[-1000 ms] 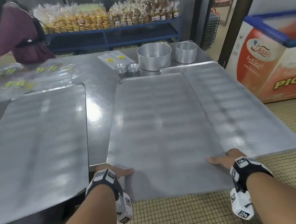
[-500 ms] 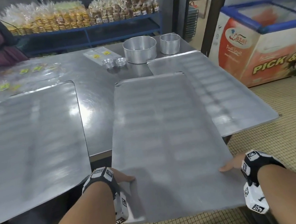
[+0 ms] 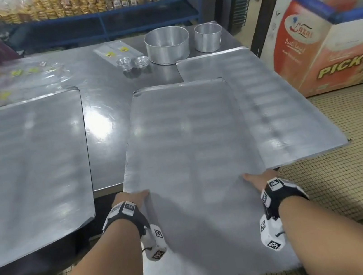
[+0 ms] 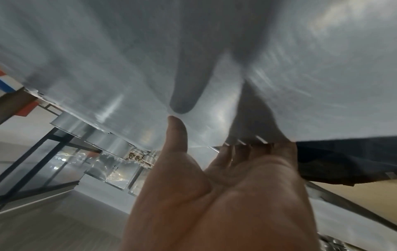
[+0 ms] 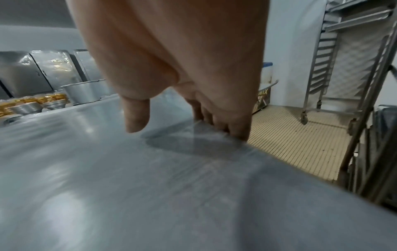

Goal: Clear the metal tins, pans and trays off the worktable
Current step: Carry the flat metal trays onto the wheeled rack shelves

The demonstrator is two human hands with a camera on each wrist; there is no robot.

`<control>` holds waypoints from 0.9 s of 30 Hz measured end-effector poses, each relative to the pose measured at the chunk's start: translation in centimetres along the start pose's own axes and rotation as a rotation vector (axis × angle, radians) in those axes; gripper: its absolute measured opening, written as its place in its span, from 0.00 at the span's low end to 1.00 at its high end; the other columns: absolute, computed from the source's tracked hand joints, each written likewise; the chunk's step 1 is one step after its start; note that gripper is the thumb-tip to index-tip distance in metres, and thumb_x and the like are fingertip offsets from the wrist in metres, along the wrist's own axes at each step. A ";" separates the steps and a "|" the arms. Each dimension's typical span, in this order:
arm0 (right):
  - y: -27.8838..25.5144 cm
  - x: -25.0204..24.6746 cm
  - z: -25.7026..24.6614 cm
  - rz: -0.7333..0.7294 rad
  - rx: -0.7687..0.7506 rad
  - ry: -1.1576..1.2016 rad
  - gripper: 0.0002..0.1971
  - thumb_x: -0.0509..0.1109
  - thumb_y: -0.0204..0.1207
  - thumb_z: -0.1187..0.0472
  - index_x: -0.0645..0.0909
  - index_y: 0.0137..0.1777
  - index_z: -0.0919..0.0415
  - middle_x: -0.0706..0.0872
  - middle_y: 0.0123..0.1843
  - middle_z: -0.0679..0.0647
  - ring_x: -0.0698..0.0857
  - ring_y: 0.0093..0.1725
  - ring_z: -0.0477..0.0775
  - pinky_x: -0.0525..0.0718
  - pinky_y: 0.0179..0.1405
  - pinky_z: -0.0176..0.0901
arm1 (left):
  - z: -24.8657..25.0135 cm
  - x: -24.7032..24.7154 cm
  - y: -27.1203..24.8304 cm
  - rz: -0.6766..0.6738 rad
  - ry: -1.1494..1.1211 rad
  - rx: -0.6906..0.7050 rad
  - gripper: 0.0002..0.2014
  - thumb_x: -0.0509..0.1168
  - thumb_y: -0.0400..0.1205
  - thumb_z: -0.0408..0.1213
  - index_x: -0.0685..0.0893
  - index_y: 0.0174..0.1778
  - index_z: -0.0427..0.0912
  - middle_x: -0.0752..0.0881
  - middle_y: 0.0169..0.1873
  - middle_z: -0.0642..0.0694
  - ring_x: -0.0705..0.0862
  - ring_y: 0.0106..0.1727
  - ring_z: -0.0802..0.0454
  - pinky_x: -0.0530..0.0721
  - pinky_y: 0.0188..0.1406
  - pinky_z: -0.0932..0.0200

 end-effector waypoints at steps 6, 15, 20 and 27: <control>0.5 0.2 0.5 0.085 0.069 0.157 0.59 0.87 0.54 0.38 0.67 0.80 0.68 0.77 0.76 0.65 0.80 0.71 0.67 0.80 0.69 0.56 | -0.6 0.3 -0.4 0.055 -0.158 -0.071 0.31 0.84 0.64 0.54 0.86 0.53 0.34 0.90 0.43 0.38 0.89 0.43 0.38 0.86 0.55 0.45; -3.5 -0.3 3.2 0.171 0.180 0.447 0.39 0.89 0.59 0.52 0.79 0.66 0.71 0.87 0.62 0.65 0.87 0.54 0.65 0.84 0.55 0.50 | -2.2 -0.1 -1.5 0.142 -0.312 -0.053 0.40 0.82 0.47 0.57 0.88 0.53 0.38 0.91 0.51 0.38 0.90 0.50 0.34 0.87 0.61 0.41; -8.2 0.9 6.1 0.247 0.199 0.600 0.44 0.89 0.54 0.50 0.79 0.69 0.68 0.86 0.64 0.62 0.88 0.58 0.66 0.86 0.60 0.59 | -3.3 -2.3 -2.8 0.105 -0.336 -0.006 0.38 0.85 0.52 0.54 0.90 0.54 0.36 0.91 0.52 0.38 0.89 0.51 0.35 0.87 0.62 0.42; -13.4 1.4 11.1 0.359 0.254 0.645 0.29 0.90 0.53 0.50 0.86 0.47 0.69 0.90 0.49 0.61 0.91 0.46 0.60 0.90 0.52 0.56 | -4.6 -2.8 -4.2 0.085 -0.357 0.122 0.29 0.86 0.58 0.49 0.89 0.49 0.37 0.90 0.47 0.37 0.88 0.49 0.33 0.87 0.61 0.41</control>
Point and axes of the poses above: each hand's wrist, its own y-axis towards the middle knuckle, its own x-axis out of the palm, z = x × y, the point moved 4 cm from there along y, towards the middle knuckle
